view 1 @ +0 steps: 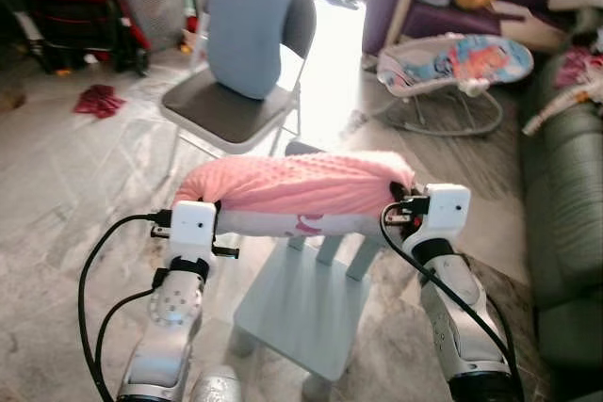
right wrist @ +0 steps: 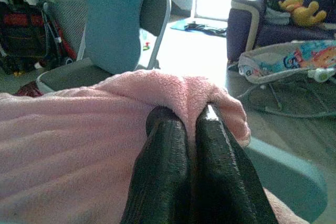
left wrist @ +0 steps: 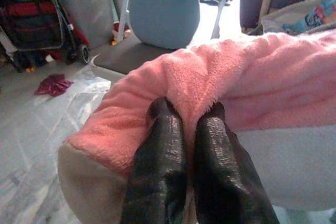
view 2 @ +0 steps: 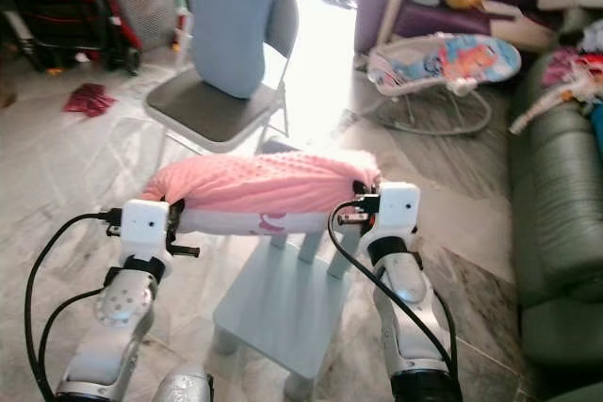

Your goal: Move the pillow to the sofa

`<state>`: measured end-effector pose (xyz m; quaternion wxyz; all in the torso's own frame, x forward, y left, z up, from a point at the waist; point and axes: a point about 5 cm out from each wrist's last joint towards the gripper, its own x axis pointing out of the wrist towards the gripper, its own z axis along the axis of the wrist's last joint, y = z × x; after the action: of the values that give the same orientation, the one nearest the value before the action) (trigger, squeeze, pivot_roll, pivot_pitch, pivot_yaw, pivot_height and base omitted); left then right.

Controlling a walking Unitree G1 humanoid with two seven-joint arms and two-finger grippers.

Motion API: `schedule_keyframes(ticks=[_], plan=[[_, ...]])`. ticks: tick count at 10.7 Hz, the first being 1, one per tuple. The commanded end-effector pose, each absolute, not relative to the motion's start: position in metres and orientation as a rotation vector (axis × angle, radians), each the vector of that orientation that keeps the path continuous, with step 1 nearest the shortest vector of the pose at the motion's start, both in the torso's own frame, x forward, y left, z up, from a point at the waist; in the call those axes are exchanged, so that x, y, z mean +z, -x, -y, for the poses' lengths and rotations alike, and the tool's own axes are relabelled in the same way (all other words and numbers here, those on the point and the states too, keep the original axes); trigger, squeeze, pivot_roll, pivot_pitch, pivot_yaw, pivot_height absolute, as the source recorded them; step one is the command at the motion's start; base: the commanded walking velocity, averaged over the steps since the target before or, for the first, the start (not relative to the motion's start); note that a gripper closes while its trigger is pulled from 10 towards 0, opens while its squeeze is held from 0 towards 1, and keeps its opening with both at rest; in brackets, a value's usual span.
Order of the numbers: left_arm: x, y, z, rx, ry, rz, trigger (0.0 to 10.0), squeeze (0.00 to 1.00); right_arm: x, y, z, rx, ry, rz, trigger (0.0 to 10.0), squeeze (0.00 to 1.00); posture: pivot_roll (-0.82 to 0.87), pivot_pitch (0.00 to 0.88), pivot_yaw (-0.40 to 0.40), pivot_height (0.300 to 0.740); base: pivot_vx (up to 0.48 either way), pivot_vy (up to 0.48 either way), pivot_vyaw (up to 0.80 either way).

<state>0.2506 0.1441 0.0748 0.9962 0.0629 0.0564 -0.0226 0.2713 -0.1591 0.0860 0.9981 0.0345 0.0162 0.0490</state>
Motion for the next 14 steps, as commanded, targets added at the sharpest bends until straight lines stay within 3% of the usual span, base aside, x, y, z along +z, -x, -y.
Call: schedule_keyframes(ticks=[1, 4, 11, 14], plan=[[0.0788, -0.2500, -0.1418, -0.062, -0.111, -0.105, 10.0, 0.00, 0.0894, -0.2698, 0.1658, 0.073, -0.070, -0.024, 10.0, 0.00, 0.02, 0.040, -0.070, 0.740, 0.000, 0.000, -0.45], [0.0779, -0.2482, -0.1416, -0.075, -0.096, -0.119, 10.0, 0.00, 0.0874, -0.2685, 0.1667, 0.071, -0.075, -0.035, 10.0, 0.00, 0.01, 0.051, -0.067, 0.740, 0.000, 0.204, -0.69], [0.0787, -0.2479, -0.1424, -0.086, -0.106, -0.125, 10.0, 0.00, 0.0847, -0.2717, 0.1675, 0.071, -0.070, -0.057, 10.0, 0.00, 0.02, 0.053, -0.070, 0.740, 0.000, 0.369, 0.00], [0.0806, -0.2478, -0.1401, -0.102, -0.121, -0.109, 10.0, 0.00, 0.0828, -0.2732, 0.1682, 0.068, -0.060, -0.072, 10.0, 0.00, 0.02, 0.053, -0.070, 0.740, 0.000, 0.000, -0.27]])
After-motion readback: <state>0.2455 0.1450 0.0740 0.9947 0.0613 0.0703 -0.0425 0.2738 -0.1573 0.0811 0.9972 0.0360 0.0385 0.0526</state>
